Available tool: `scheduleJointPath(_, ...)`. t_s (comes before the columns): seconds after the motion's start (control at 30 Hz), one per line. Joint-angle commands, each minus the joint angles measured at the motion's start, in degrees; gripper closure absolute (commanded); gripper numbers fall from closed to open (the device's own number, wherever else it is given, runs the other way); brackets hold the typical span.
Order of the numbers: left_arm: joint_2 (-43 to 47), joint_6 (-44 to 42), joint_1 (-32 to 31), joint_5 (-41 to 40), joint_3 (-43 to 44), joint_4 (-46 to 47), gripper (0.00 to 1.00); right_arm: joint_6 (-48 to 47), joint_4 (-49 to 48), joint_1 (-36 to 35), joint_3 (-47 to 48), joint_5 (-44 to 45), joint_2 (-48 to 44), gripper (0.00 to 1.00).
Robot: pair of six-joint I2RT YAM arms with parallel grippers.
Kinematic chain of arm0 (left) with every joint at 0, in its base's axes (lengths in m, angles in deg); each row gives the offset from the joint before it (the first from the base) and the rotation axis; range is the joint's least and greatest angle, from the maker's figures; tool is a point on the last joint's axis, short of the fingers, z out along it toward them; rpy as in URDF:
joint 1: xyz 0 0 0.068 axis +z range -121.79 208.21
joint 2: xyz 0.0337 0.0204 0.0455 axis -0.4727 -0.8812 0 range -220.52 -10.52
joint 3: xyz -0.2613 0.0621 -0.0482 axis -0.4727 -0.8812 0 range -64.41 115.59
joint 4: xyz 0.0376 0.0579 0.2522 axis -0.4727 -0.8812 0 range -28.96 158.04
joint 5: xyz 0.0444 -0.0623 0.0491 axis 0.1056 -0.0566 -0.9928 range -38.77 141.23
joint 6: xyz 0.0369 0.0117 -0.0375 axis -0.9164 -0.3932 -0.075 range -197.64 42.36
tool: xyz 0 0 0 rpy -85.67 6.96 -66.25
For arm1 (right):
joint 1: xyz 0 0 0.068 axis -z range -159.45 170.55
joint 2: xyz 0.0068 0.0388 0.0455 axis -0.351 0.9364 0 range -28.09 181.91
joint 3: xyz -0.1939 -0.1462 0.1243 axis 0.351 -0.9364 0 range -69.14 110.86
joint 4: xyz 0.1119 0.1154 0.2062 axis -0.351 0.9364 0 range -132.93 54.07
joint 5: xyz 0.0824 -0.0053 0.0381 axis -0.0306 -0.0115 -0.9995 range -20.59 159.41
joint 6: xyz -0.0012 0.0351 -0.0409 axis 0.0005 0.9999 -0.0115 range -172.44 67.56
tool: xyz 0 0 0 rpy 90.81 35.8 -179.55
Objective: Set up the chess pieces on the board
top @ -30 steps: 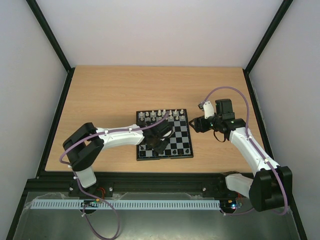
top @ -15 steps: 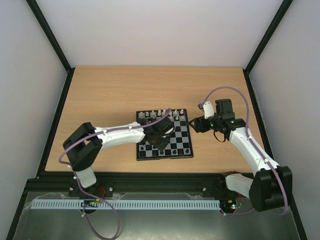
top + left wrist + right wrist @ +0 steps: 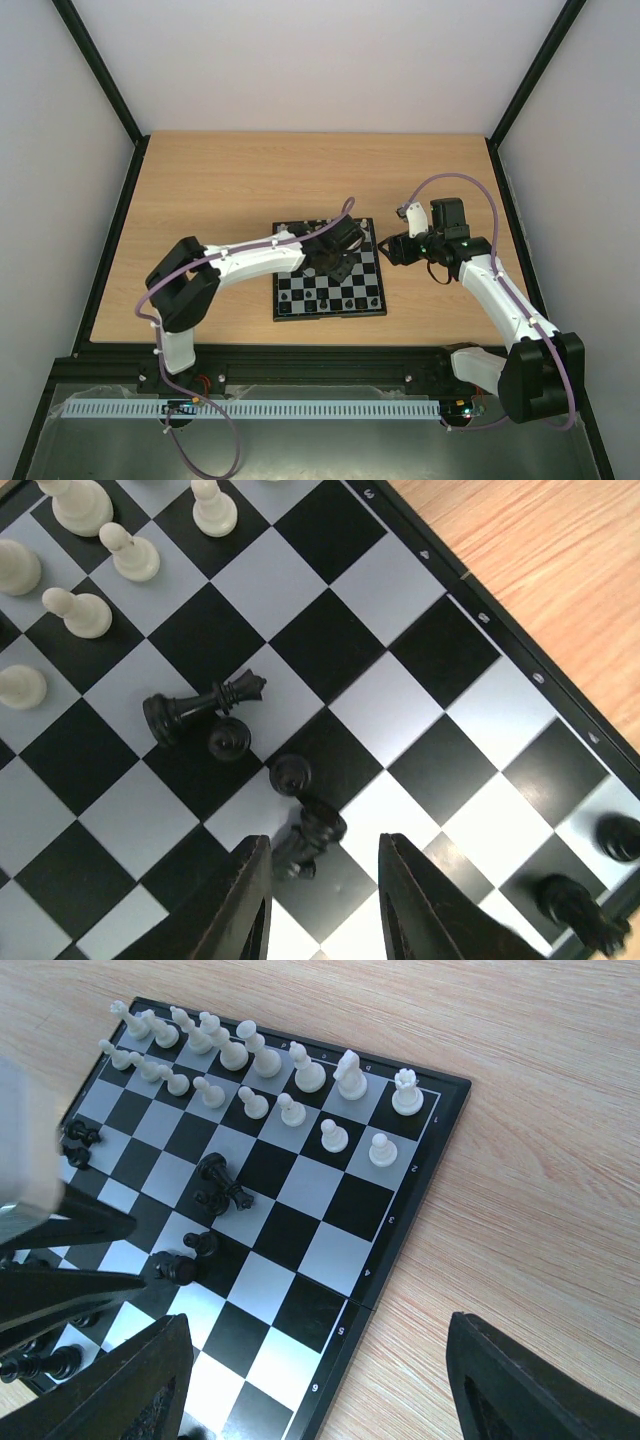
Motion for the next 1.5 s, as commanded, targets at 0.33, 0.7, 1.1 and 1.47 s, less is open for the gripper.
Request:
scheduleJointPath(0.33,-8.2,2.5,1.6,-2.1,4.6,0.4,0.72,-0.6,2.3,0.3,-0.7,0.1,-1.3,0.29)
scheduleJointPath(0.7,-11.5,2.4,2.3,-2.9,6.6,2.3,0.78,-0.7,2.3,0.3,-0.7,0.3,-1.5,0.29)
scheduleJointPath(1.1,-12.4,0.9,1.9,-0.1,8.0,3.2,0.95,1.3,0.5,1.1,-0.5,7.9,-1.3,0.29)
scheduleJointPath(1.47,-9.2,0.3,-0.9,0.9,8.0,2.1,0.98,1.8,0.6,3.8,-0.3,7.3,-1.1,0.29)
